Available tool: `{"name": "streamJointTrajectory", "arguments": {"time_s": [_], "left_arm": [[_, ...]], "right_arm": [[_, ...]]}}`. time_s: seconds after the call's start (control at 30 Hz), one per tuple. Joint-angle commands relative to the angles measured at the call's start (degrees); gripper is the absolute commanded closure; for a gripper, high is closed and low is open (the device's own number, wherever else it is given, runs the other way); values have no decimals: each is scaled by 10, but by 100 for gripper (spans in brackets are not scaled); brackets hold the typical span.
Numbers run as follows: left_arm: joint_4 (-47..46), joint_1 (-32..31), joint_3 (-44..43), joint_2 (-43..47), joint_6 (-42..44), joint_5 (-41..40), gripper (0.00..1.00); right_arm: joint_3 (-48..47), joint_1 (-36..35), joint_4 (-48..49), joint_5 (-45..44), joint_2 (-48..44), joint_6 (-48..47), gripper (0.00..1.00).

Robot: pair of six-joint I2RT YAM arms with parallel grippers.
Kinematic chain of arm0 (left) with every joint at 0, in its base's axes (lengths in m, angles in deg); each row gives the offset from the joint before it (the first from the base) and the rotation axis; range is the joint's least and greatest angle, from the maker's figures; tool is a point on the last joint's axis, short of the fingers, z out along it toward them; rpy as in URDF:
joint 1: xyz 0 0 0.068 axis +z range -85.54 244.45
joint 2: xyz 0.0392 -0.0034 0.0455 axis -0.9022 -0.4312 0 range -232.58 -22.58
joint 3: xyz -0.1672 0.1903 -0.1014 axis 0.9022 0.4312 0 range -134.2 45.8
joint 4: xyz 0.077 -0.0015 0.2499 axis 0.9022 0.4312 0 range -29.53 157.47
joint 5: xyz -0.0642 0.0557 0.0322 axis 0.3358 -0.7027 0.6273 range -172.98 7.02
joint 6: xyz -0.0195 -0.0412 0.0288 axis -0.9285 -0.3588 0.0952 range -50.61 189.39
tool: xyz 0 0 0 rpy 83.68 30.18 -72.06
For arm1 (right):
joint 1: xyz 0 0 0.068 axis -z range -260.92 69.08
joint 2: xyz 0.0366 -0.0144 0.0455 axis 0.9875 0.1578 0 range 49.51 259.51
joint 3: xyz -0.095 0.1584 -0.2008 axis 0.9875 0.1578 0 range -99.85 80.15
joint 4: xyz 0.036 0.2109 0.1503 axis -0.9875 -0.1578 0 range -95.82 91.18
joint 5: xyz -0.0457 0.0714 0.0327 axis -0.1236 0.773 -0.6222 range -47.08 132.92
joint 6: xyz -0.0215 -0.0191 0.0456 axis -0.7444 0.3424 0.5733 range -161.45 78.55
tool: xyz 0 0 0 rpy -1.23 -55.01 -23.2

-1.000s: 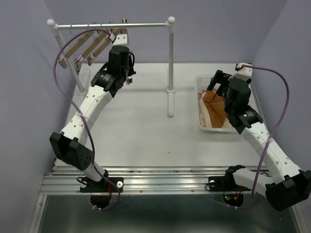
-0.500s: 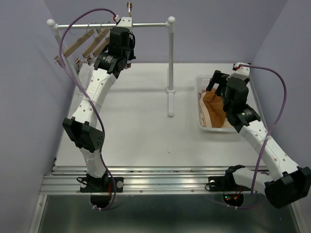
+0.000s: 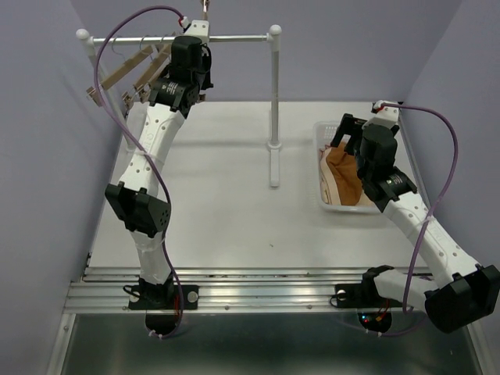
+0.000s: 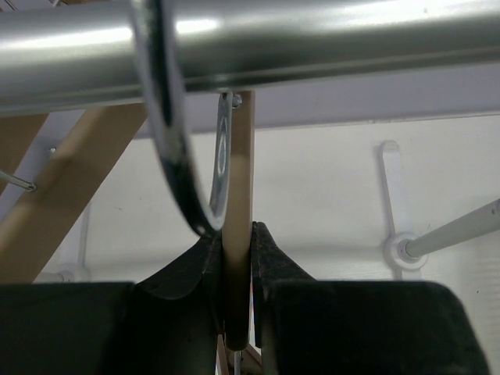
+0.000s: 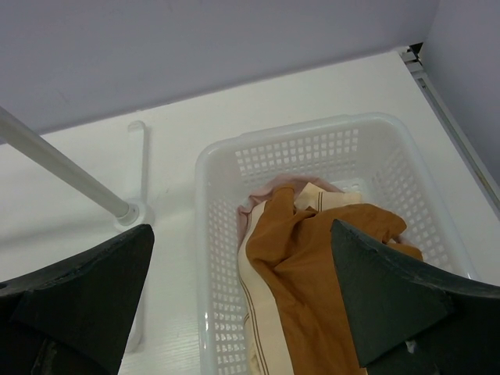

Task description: Remove the underwear clipped to the hanger

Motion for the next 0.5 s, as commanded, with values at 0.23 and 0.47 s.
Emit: {"name": "streamJointTrajectory", "arguments": {"time_s": [0.23, 0.47], "left_arm": [[-28, 22, -34, -24, 2, 24, 100], [-36, 23, 31, 5, -17, 23, 100]], "right_arm": [[6, 0, 35, -12, 0, -11, 0], [5, 0, 36, -7, 2, -12, 0]]}}
